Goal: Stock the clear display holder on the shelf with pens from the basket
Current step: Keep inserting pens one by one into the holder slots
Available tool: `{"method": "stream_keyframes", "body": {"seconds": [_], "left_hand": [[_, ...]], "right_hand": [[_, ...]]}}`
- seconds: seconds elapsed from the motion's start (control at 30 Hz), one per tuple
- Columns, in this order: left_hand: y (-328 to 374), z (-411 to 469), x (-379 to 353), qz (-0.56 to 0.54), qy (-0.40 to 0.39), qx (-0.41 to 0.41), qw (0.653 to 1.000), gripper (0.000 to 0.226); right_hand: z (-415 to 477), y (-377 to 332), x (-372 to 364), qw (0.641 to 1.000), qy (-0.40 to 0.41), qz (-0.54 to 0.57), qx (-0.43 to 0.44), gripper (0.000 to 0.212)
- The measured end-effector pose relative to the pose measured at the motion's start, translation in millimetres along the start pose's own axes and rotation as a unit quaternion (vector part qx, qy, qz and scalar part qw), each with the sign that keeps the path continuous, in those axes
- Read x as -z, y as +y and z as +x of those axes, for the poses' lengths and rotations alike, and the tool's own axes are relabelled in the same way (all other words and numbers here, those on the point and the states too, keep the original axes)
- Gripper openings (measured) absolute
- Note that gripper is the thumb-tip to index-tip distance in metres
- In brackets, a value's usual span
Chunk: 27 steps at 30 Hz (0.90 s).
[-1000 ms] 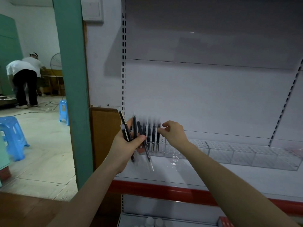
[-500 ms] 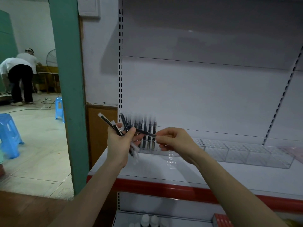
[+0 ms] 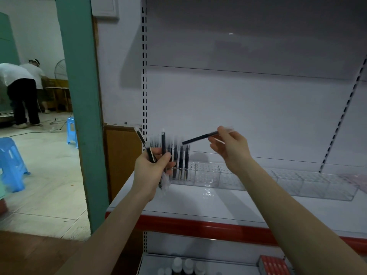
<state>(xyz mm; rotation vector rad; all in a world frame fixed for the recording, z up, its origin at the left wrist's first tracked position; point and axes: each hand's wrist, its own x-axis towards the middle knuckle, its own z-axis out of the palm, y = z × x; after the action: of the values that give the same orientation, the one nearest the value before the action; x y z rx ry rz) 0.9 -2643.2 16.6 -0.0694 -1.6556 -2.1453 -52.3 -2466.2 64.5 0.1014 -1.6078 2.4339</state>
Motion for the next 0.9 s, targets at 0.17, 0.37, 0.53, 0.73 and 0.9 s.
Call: {"method": "stream_keyframes", "body": {"seconds": [0.17,0.37,0.53,0.73,0.9], "left_hand": [[-2.6,3.7,5.6,0.029,-0.009,-0.016,0.999,0.011],[-3.4,6.3,1.8,0.023,-0.030,0.008,0.999,0.019],[-4.4,8.8,1.6,0.016,-0.032,0.004,0.999,0.018],[-7.2,10.1,-1.0,0.018,-0.044,0.005,0.999,0.020],[-6.0,11.0,-0.1,0.026,-0.057,-0.007,0.998,0.023]], "right_hand": [[16.2,3.4,3.9,0.960,0.049,-0.233,0.145,0.021],[30.2,19.6,-8.8,0.914,0.017,-0.358,0.192,0.027],[37.9,24.8,-19.8,0.904,-0.005,-0.370,0.213,0.026],[36.7,31.9,-26.2,0.878,-0.068,-0.432,0.192,0.026],[40.8,40.8,-25.7,0.865,-0.077,-0.469,0.158,0.027]]}}
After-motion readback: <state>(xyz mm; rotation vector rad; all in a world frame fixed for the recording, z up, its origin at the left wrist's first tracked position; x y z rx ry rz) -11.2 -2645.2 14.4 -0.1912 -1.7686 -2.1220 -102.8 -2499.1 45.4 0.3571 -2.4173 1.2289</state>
